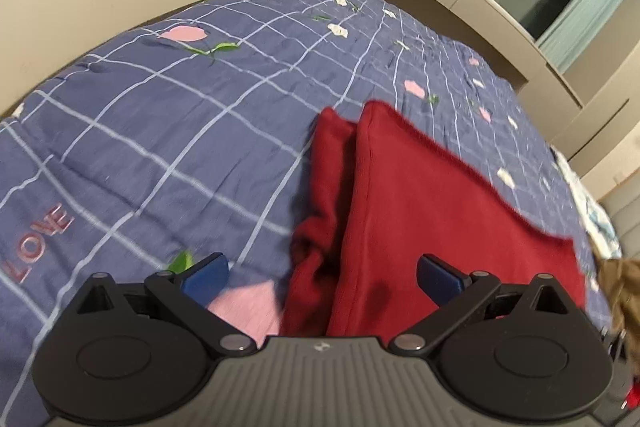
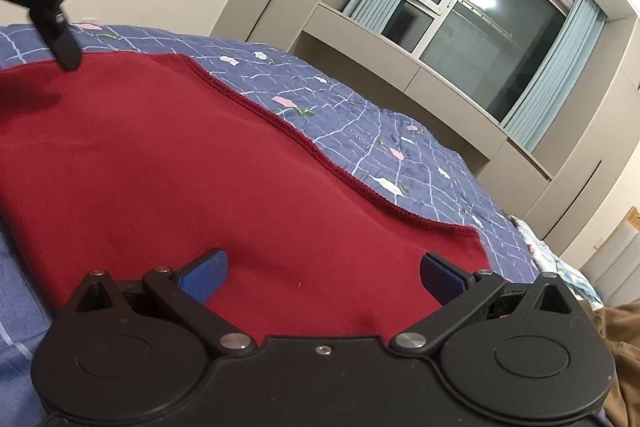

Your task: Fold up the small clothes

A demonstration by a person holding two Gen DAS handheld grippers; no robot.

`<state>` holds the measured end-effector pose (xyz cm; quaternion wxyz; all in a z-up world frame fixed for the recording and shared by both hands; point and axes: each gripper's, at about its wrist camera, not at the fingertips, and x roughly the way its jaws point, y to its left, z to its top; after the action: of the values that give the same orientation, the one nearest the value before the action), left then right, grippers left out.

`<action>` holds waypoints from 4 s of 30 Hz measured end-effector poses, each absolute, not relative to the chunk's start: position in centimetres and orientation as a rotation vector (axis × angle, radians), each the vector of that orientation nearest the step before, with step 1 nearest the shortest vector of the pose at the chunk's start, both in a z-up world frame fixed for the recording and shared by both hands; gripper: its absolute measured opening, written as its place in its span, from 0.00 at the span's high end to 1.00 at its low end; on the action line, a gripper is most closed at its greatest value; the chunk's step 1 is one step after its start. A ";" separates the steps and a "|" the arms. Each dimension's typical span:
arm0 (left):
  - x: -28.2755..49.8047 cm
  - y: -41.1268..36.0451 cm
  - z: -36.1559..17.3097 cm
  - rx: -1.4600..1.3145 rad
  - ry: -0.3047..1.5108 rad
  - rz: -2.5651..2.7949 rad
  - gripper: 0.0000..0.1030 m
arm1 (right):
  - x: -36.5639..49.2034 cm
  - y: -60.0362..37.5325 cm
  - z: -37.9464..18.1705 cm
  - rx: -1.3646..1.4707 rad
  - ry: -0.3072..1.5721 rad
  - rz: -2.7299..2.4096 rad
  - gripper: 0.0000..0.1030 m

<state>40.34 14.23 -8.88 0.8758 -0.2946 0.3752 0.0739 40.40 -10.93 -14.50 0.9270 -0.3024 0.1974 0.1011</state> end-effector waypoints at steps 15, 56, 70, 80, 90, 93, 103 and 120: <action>43.7 15.2 -9.6 -0.644 0.843 0.090 0.55 | 40.4 -11.3 -14.5 -0.597 0.411 0.215 0.00; 44.8 6.6 2.0 -0.449 0.760 -0.019 0.81 | 37.7 -13.8 -12.6 -0.691 0.448 0.306 0.00; 46.9 -6.2 5.7 -0.312 0.728 -0.250 0.82 | 31.7 -21.5 -12.7 -0.648 0.427 0.308 0.00; 48.8 -15.7 3.1 -0.249 0.829 -0.336 0.82 | 30.6 -22.4 -13.1 -0.619 0.380 0.295 0.00; 48.7 -20.6 0.1 -0.111 0.923 -0.350 0.81 | 30.3 -22.6 -13.4 -0.615 0.380 0.304 0.00; 49.0 -20.7 -0.3 -0.127 0.949 -0.373 0.74 | 30.4 -22.6 -13.4 -0.618 0.381 0.305 0.00; 48.1 -19.7 1.5 -0.172 0.933 -0.449 0.36 | 30.1 -22.5 -13.4 -0.634 0.373 0.303 0.00; 44.2 -6.5 1.0 -0.421 0.900 -0.182 0.01 | 26.2 -22.0 -13.0 -0.736 0.327 0.233 0.00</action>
<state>44.19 -6.46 1.02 0.8752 -0.2018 0.4309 -0.0870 26.24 -21.95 -13.05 0.9135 -0.3572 0.1586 0.1130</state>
